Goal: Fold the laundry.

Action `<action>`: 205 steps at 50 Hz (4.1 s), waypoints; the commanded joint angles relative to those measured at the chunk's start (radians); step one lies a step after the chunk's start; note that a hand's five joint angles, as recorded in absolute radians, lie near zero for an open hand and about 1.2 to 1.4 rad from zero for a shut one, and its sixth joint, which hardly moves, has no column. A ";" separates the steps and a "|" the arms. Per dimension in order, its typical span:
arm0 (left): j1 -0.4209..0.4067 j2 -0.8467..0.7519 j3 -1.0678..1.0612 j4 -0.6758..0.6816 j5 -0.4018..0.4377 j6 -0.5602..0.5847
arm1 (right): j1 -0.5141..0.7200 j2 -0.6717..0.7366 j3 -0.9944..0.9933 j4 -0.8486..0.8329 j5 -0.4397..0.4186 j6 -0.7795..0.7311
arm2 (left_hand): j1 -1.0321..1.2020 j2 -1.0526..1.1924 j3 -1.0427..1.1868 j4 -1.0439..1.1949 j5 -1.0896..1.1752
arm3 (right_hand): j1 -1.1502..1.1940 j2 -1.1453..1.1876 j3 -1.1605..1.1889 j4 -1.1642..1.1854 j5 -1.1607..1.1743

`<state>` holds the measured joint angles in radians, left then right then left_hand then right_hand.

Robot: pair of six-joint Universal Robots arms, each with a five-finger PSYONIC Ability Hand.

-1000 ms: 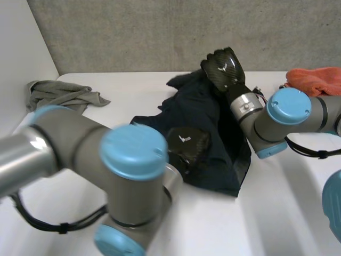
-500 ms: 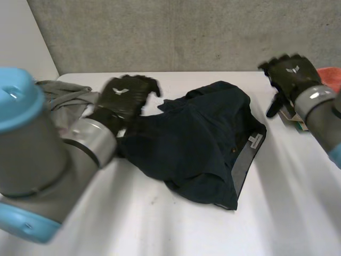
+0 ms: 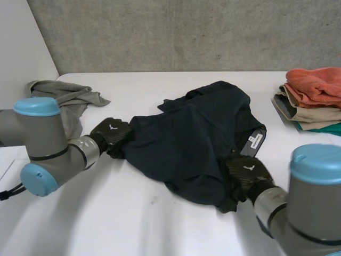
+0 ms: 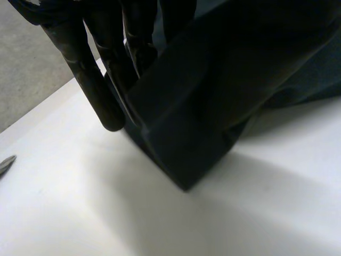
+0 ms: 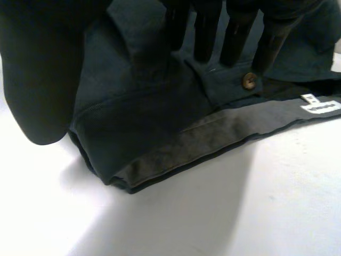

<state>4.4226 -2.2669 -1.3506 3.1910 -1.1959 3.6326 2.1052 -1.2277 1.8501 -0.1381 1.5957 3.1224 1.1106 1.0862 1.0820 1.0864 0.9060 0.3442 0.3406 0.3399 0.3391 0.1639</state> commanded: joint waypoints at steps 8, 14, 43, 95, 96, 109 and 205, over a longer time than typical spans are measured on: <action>-0.046 0.266 -0.061 -0.003 -0.177 -0.011 | 0.019 -0.107 -0.075 -0.090 0.148 -0.174 | 0.286 0.310 0.314 0.310 0.316 | 1.052 1.056 1.056 1.057 1.058; -0.060 0.565 -0.104 -0.008 -0.257 -0.040 | -0.065 -0.278 -0.204 0.024 0.104 -0.450 | 0.286 0.310 0.314 0.310 0.316 | 1.052 1.056 1.056 1.057 1.058; -0.127 0.296 0.127 -0.036 -0.319 -0.135 | -0.188 0.124 -0.739 0.271 -0.122 -0.619 | 0.286 0.310 0.314 0.310 0.316 | 1.052 1.056 1.056 1.057 1.058; -0.321 0.648 -0.544 -0.270 -0.550 -0.066 | -0.168 0.041 -0.255 0.333 -0.086 -0.759 | 0.286 0.310 0.314 0.310 0.316 | 1.052 1.056 1.056 1.057 1.058; -0.333 0.656 -0.548 -0.302 -0.547 -0.063 | -0.168 0.025 -0.238 0.351 -0.076 -0.760 | 0.286 0.310 0.314 0.310 0.316 | 1.052 1.056 1.056 1.057 1.058; -0.307 0.665 -0.480 -0.159 -0.524 -0.002 | -0.179 -0.062 -0.045 0.310 -0.112 -0.759 | -0.868 -0.843 -0.839 -0.844 -0.838 | 1.052 1.056 1.056 1.057 1.058; -0.153 0.461 -0.365 0.110 -0.577 0.051 | -0.165 -0.015 -0.071 0.130 -0.115 -0.423 | -0.821 -0.797 -0.792 -0.797 -0.791 | 1.052 1.056 1.056 1.057 1.058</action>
<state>4.2989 -2.0311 -1.5465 3.3392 -1.7962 3.8358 1.9398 -1.2420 1.8120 -0.0084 1.4890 2.5782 0.2641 0.2687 0.2691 0.2614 0.0791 1.1306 1.1876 1.1915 1.2006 1.0139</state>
